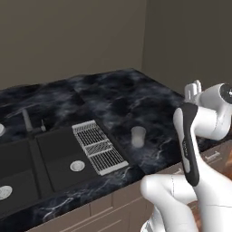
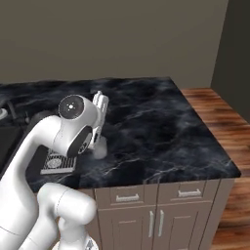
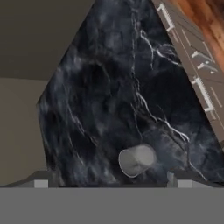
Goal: Move the glass cup from next to the sink to the open cabinet. Then, move the bowl with the eggplant to the fridge to clear the area for faucet cleaning.
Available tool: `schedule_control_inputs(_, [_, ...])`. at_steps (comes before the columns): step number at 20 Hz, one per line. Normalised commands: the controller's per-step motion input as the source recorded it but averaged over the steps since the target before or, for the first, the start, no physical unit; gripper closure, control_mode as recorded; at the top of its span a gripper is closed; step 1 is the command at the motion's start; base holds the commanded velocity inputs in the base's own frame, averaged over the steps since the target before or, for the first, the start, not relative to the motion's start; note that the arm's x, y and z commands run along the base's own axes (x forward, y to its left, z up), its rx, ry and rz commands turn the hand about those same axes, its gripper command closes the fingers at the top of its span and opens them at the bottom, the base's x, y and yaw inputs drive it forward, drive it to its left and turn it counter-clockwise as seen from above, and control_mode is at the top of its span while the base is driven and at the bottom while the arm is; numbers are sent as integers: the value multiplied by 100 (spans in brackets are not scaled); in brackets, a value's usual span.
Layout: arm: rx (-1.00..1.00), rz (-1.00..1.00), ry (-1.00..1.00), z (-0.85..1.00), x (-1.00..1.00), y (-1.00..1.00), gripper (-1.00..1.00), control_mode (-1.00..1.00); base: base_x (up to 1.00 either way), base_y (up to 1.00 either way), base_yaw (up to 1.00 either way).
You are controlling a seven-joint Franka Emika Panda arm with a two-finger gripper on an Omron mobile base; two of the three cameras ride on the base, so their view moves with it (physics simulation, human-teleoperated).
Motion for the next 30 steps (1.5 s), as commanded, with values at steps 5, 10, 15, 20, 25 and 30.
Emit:
schedule_control_inputs(5, [0,40,1,-14,7,-14,-100,-100,7,-6,10])
schedule_control_inputs(10, [-16,41,10,-32,15,21,-100,-100,0,0,0])
schedule_control_inputs(15, [-40,15,26,-41,47,85,-100,-100,0,0,0])
schedule_control_inputs(20, [-32,12,11,-54,23,43,-100,-100,0,0,0])
schedule_control_inputs(25, [-3,4,2,-29,41,-7,-100,-100,0,0,0])
schedule_control_inputs(30, [0,13,6,-20,74,0,-100,-100,0,0,0])
